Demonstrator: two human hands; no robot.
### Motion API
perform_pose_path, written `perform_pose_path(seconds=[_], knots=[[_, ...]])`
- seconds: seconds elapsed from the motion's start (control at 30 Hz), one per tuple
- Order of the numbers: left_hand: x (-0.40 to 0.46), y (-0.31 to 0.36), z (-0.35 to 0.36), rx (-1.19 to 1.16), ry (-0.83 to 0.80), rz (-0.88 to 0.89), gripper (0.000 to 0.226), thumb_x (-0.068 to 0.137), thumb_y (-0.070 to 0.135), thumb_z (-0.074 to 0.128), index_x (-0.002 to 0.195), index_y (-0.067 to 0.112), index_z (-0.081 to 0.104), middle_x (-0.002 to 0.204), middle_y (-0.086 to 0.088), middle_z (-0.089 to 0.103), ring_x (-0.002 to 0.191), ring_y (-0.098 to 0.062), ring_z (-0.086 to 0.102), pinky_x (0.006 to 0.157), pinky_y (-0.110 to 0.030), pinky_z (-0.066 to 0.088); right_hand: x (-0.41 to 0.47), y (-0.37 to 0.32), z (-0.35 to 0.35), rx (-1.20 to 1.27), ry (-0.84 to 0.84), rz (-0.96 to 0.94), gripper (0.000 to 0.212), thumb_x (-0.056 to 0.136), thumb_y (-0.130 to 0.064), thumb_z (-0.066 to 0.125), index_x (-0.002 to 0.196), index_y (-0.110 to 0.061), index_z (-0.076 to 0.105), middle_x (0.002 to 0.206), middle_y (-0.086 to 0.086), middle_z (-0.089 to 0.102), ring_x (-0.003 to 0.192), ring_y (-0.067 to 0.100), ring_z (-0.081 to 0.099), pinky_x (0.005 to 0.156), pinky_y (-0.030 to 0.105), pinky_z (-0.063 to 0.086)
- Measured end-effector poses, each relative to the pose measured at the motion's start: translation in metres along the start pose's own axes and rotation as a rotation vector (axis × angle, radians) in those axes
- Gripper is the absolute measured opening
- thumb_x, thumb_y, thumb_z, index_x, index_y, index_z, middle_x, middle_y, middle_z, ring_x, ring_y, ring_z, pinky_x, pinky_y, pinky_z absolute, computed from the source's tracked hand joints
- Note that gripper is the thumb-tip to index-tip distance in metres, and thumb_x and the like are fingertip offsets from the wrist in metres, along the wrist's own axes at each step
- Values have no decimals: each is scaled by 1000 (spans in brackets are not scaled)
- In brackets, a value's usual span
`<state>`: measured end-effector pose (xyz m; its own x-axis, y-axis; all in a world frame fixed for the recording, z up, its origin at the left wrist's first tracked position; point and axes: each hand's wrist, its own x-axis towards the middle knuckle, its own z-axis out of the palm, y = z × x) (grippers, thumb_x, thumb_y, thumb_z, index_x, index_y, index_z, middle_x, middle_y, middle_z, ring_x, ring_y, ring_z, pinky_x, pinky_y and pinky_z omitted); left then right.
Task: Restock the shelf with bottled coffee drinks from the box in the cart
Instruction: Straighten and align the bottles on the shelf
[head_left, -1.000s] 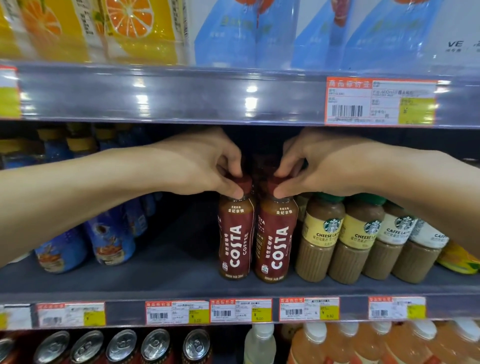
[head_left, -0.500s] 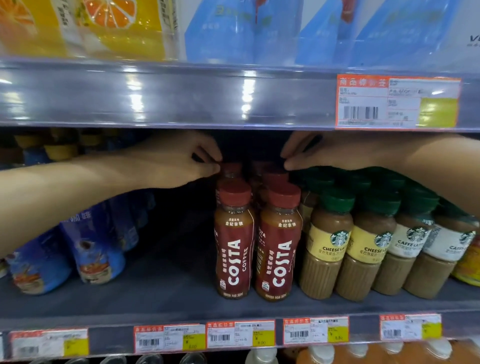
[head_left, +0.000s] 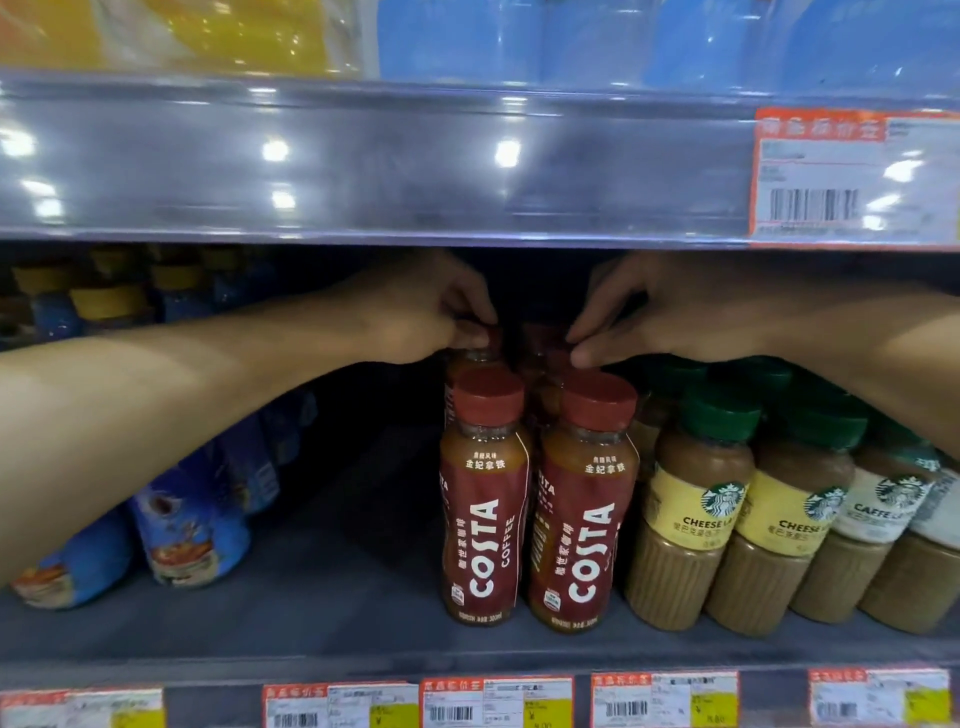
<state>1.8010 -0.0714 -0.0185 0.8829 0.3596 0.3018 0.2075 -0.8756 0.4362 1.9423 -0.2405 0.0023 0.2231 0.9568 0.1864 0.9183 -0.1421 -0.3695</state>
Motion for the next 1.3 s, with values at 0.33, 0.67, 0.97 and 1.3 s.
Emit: perform_pose_path(seconds=[0.33,0.67,0.97,1.3], knots=[[-13,12,-2,-143,-102,27,14,81,11,74,79,25,71,91,5,75,90,-11,69,93,-32,53,-3,4,1,37,27,-21,12,77,-33,79,71,-39,70,84,-9,67,90,14,63,93,41,50],[-21,19,-8,-156,-117,2,16,78,12,75,78,28,72,94,9,74,94,-8,68,96,-29,51,-6,2,-1,13,19,-27,7,76,-36,77,72,-38,71,82,-11,67,88,12,64,91,41,52],[-19,9,-15,-241,-181,4,14,71,18,82,82,24,75,88,4,75,90,-11,69,92,-34,54,-3,15,-8,151,32,15,9,81,-39,68,84,-31,70,91,-11,68,88,4,62,77,11,46],[25,-11,-14,-53,-60,-67,29,82,10,72,110,14,65,91,6,64,82,-5,59,67,-1,41,43,32,-8,26,35,50,15,82,-23,75,95,-28,70,98,-9,68,98,12,62,88,26,46]])
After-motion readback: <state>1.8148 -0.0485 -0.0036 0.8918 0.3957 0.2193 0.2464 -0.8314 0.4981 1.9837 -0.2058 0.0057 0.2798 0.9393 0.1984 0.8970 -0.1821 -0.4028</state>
